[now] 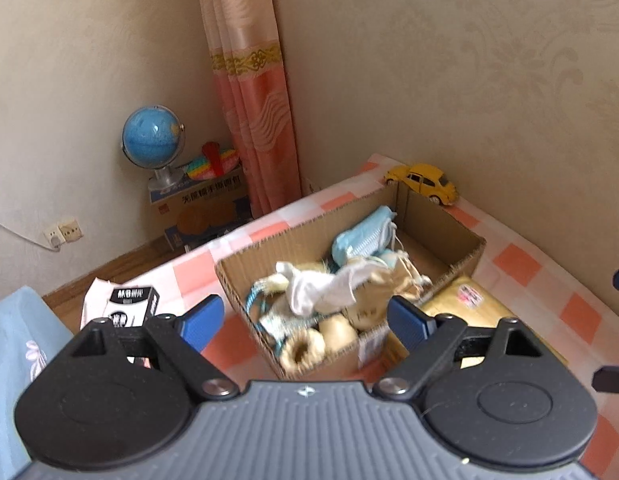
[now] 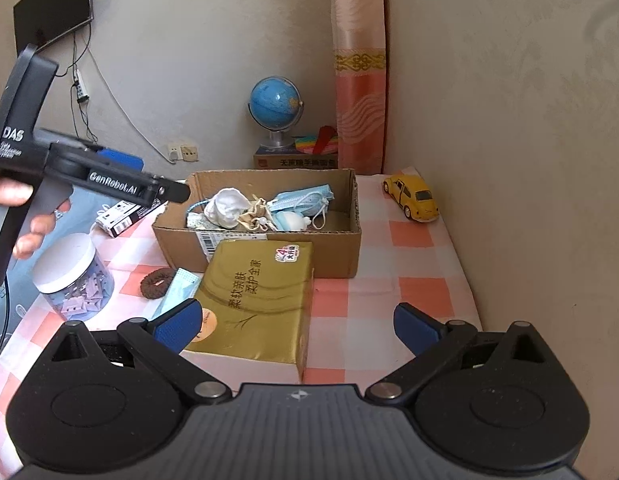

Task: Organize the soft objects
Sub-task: 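Move the right tool to the folded blue mask while the left approaches the brown hair tie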

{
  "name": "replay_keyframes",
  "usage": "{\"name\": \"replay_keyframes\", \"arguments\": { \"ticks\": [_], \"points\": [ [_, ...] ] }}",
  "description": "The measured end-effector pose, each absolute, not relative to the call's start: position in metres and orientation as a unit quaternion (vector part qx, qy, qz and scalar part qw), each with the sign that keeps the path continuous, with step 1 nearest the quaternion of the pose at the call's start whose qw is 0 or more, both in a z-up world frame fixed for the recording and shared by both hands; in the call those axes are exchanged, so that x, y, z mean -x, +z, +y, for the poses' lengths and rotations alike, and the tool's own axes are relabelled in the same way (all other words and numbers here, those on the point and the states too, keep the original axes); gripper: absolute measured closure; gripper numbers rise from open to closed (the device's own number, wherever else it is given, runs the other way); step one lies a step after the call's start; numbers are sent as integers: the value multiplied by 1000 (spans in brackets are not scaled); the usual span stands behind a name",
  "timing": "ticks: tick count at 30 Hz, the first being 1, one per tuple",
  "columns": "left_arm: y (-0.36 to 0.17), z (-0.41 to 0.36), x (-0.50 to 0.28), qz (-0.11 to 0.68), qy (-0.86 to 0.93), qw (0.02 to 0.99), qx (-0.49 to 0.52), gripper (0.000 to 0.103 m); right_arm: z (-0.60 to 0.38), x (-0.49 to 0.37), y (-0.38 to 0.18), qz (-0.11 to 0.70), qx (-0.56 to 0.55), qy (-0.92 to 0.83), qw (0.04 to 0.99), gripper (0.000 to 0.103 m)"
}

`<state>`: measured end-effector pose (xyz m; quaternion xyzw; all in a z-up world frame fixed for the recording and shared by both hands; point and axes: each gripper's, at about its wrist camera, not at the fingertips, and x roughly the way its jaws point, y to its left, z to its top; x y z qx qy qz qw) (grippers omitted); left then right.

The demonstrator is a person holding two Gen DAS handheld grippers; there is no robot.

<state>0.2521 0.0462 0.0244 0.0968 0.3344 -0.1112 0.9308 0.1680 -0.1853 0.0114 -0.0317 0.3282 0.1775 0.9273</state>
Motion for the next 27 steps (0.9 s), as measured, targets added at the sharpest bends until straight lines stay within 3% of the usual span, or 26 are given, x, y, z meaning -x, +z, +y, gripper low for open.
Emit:
{"name": "replay_keyframes", "arguments": {
  "ticks": [12, 27],
  "points": [
    [14, 44, -187, 326, -106, 937, -62, 14, -185, -159, 10, 325, 31, 184, 927, 0],
    [-2, 63, -125, 315, -52, 947, -37, 9, -140, -163, 10, 322, 121, 256, 903, 0]
  ]
}}
